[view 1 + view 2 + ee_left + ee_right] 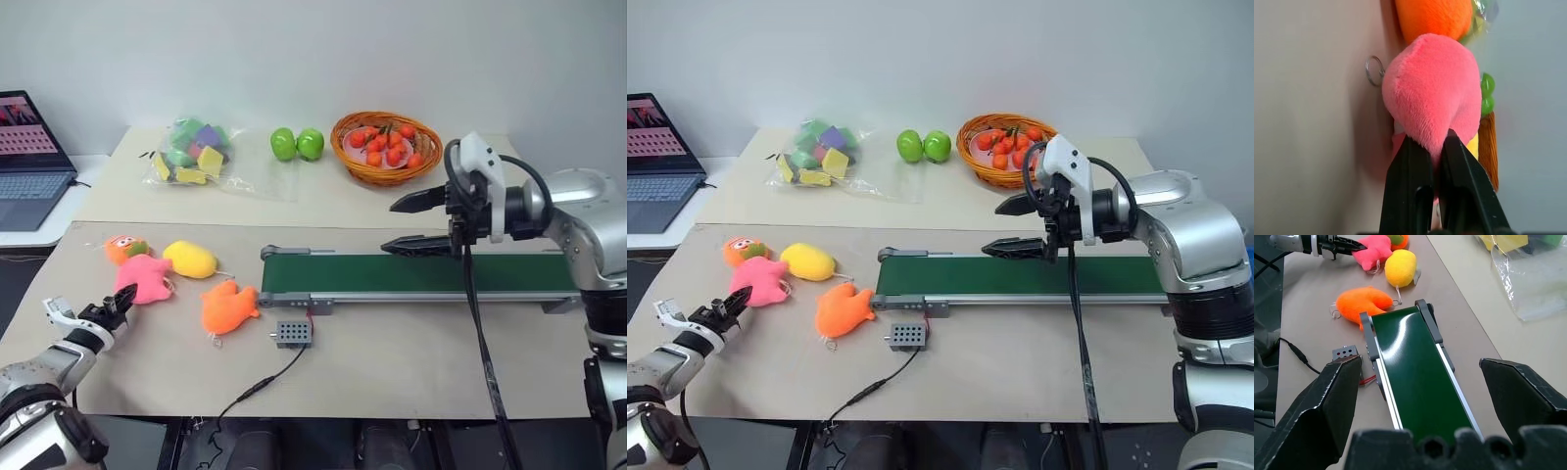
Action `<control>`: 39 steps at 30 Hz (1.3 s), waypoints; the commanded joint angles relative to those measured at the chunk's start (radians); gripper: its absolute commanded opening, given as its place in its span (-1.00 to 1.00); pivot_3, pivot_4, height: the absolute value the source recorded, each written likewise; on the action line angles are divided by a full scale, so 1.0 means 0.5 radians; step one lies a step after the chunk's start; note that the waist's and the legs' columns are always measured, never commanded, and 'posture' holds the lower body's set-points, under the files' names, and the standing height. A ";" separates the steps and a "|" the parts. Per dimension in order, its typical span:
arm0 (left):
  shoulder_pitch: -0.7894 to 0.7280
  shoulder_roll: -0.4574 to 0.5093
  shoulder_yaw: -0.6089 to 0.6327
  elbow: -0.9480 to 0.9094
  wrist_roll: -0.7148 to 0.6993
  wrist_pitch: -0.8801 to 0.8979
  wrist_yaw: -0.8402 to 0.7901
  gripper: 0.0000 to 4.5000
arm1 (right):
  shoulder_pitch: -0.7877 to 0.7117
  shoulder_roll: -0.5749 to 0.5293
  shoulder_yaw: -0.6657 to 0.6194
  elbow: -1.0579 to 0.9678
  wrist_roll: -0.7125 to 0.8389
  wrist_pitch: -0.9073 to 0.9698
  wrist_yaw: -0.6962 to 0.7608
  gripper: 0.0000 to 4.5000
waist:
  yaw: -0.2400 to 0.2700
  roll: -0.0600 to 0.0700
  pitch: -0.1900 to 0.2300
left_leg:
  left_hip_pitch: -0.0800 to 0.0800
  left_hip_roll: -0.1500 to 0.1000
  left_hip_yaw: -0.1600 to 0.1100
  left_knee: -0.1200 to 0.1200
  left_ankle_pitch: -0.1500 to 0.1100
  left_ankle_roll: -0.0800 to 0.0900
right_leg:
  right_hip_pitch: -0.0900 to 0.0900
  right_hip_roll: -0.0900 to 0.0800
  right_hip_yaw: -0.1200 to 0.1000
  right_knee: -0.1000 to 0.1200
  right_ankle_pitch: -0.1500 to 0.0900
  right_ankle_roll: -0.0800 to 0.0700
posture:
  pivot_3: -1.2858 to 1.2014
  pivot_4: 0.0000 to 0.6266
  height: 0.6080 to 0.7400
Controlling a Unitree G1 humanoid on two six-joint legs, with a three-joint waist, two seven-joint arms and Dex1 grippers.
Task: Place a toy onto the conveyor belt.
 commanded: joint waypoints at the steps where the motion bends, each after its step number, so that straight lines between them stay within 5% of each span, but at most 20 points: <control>1: 0.110 0.016 0.000 -0.275 -0.090 0.091 -0.160 -0.97 | -0.042 0.009 -0.058 -0.003 -0.003 -0.059 -0.008 1.00 | -0.002 -0.001 0.001 | -0.001 0.000 0.000 0.000 0.000 -0.001 | -0.001 0.000 0.000 -0.001 0.000 0.000 | 0.03 -0.52 0.97; 6: 0.151 -0.013 0.004 -0.789 -0.204 0.150 -0.101 -0.97 | -0.066 0.034 -0.030 0.054 -0.039 -0.110 0.008 1.00 | 0.006 -0.003 0.002 | -0.003 0.001 0.001 -0.001 0.001 -0.002 | -0.002 0.000 -0.001 -0.005 0.000 -0.001 | 0.03 -0.52 0.97; 11: -0.231 0.049 0.005 -1.398 -0.507 0.357 0.190 -0.97 | -0.112 0.083 0.001 0.120 -0.075 -0.153 0.026 1.00 | 0.027 -0.022 0.010 | -0.010 0.000 -0.009 0.002 0.001 -0.002 | -0.001 0.001 -0.004 -0.005 0.000 -0.001 | 0.03 -0.52 0.97; 17: -0.716 0.065 -0.641 -1.888 -0.318 0.346 0.377 -0.97 | -0.115 0.116 -0.008 0.148 -0.100 -0.183 0.019 1.00 | 0.011 -0.022 0.010 | -0.011 -0.005 -0.009 0.000 0.004 -0.008 | 0.000 0.000 -0.002 -0.013 0.000 -0.001 | 0.03 -0.52 0.97; 22: -0.874 0.169 -1.447 -2.197 0.300 -0.105 0.167 -0.97 | -0.045 0.100 -0.067 0.089 -0.081 -0.164 -0.029 1.00 | 0.007 -0.021 0.011 | -0.017 -0.005 -0.008 0.000 0.004 -0.008 | -0.003 0.001 -0.003 -0.016 0.000 -0.001 | 0.03 -0.52 0.97; 27: -0.819 0.311 -1.992 -2.356 0.907 -0.694 -0.107 -0.97 | 0.033 0.064 -0.134 0.012 -0.057 -0.133 -0.083 1.00 | -0.006 -0.019 0.012 | -0.017 -0.003 -0.003 -0.002 0.004 -0.008 | -0.007 0.002 -0.001 -0.016 0.000 -0.001 | 0.03 -0.52 0.97; 32: -0.794 0.259 -2.235 -2.260 1.414 -1.421 -0.184 -0.97 | 0.101 0.038 -0.209 -0.057 -0.013 -0.097 -0.127 1.00 | 0.019 -0.018 0.013 | -0.020 -0.003 -0.004 0.001 0.004 -0.007 | -0.007 0.002 -0.001 -0.016 0.000 -0.001 | 0.03 -0.52 0.97; 39: -0.689 0.223 -2.428 -1.856 2.371 -2.607 0.419 -0.97 | 0.145 0.031 -0.264 -0.120 -0.003 -0.062 -0.177 1.00 | 0.031 -0.018 0.013 | -0.021 -0.003 -0.003 0.002 0.003 -0.005 | -0.007 0.002 -0.001 -0.016 0.000 -0.001 | 0.03 -0.52 0.97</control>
